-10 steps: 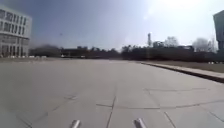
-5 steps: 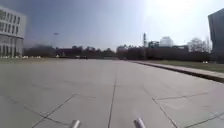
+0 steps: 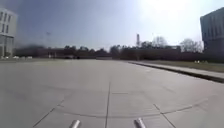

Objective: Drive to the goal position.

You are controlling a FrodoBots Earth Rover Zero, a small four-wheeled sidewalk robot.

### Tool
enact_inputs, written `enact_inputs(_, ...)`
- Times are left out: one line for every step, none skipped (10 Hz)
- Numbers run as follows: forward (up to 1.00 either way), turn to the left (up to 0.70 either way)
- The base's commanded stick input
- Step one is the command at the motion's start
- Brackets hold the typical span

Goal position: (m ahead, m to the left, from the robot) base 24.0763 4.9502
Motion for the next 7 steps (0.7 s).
enact_inputs(1.0, 0.0)
enact_inputs(1.0, 0.0)
enact_inputs(1.0, 0.0)
enact_inputs(1.0, 0.0)
enact_inputs(1.0, 0.0)
enact_inputs(1.0, 0.0)
enact_inputs(1.0, 0.0)
